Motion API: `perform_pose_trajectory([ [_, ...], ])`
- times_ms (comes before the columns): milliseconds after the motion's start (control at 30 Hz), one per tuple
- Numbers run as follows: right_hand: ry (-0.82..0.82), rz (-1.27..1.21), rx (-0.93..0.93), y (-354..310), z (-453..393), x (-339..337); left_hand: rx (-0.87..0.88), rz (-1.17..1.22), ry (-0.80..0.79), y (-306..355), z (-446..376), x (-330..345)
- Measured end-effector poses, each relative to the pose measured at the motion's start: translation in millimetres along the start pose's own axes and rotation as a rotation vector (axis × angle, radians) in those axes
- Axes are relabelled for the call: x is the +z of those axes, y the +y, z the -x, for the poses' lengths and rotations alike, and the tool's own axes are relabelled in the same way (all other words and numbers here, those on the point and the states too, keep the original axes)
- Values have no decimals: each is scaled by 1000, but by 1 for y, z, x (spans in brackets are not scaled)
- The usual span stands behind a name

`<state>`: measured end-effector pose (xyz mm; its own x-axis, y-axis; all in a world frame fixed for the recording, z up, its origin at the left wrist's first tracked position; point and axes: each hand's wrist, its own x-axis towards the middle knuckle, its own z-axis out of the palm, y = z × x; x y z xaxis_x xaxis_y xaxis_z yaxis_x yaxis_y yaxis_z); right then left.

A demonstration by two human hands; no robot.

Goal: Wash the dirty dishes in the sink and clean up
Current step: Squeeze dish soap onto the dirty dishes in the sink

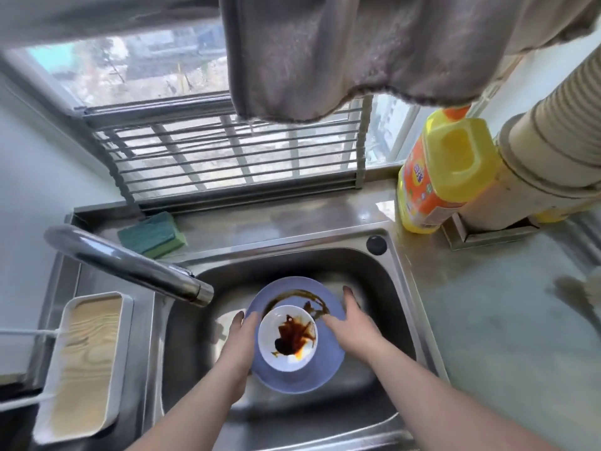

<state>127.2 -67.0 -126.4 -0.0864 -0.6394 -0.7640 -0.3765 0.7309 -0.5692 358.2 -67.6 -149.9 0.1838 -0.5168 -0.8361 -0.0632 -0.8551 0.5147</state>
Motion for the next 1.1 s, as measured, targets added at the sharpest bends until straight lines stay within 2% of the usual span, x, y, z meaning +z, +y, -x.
perform_pose_trajectory([
  [67,76,13,-55,-6,17,-18,50,-25,26,16,17,-2],
  [167,197,-151,-190,-24,57,-60,170,-12,30,51,63,0],
  [333,634,-239,-316,-66,121,-159,217,-44,-53,90,122,8],
  [433,713,-214,-361,-101,135,-198,253,-74,-102,115,157,26],
  [633,585,55,-289,-146,118,-220,301,-71,-219,151,203,71],
  [767,676,117,-294,-150,113,-214,333,-90,-244,155,218,83],
  [900,723,-1,-312,-137,126,-214,371,-83,-279,156,236,80],
  [1100,418,-177,-270,-105,179,-205,501,-210,-471,179,280,85],
])
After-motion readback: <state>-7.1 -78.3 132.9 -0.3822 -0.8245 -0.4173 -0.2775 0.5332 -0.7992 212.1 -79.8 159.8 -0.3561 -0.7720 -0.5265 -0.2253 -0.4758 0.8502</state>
